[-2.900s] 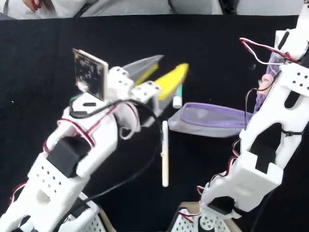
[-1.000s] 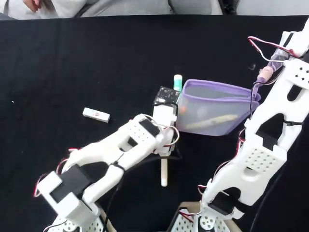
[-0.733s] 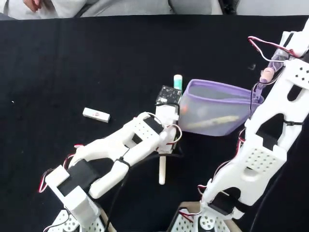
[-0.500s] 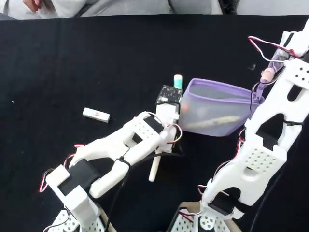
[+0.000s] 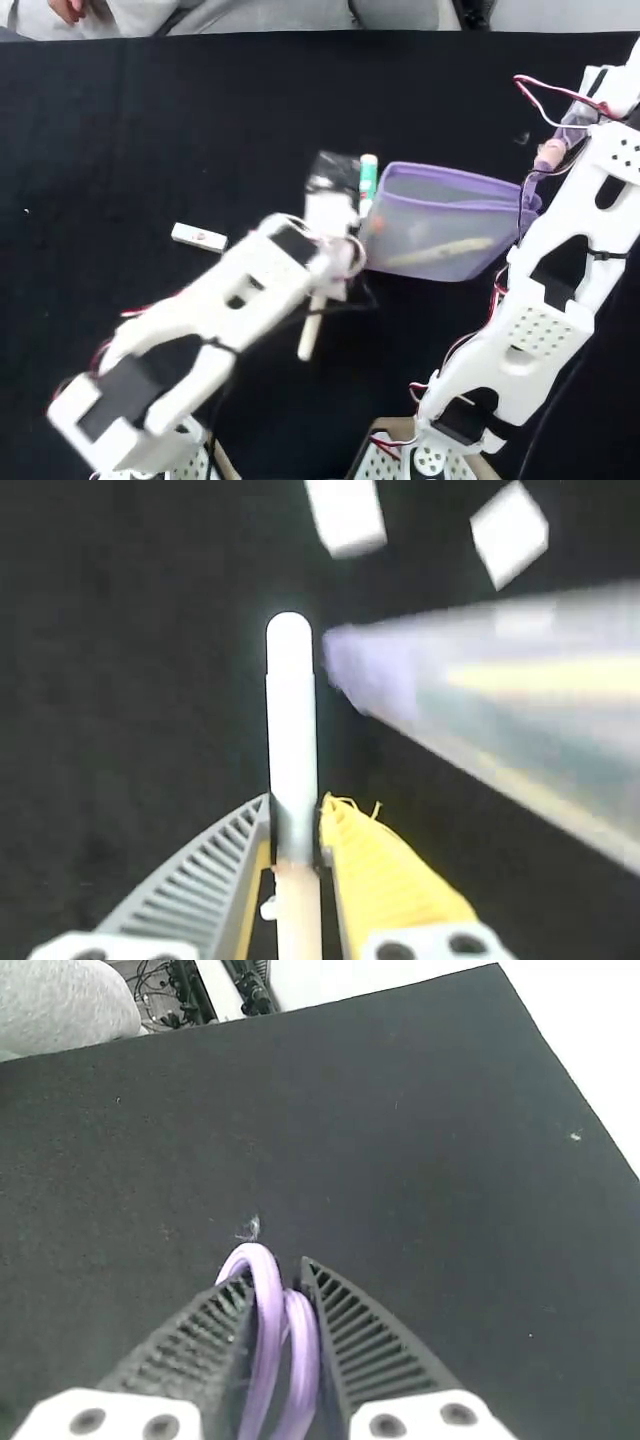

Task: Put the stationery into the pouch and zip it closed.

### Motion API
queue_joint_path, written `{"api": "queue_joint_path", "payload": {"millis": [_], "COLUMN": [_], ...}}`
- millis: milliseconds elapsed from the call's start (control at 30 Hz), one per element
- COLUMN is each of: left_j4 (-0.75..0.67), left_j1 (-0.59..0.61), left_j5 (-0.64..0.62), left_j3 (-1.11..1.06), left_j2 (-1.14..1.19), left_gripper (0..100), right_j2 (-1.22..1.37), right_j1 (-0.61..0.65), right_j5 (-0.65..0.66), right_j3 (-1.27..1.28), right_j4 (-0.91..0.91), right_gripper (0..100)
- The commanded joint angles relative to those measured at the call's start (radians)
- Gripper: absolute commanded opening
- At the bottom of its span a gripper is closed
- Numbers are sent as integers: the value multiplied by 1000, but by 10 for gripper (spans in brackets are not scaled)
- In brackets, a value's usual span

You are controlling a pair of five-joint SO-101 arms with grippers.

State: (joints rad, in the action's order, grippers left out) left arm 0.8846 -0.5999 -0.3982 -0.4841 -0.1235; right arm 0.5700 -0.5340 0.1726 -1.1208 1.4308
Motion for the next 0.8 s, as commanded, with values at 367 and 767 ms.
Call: {"api": "queue_joint_path", "payload": {"millis": [367,767], "left_j4": [-180,-575], "left_j1": [202,-12], "left_j5": [3,222], "left_j3": [-16,-28], "left_j2": [-592,-724], "left_gripper": [29,29], "right_j2": [-71,16], "right_j1": [0,31], "right_j5": [-8,0], "right_j3": [-45,-54], "right_j4": [11,-8], "right_gripper": [11,11]}}
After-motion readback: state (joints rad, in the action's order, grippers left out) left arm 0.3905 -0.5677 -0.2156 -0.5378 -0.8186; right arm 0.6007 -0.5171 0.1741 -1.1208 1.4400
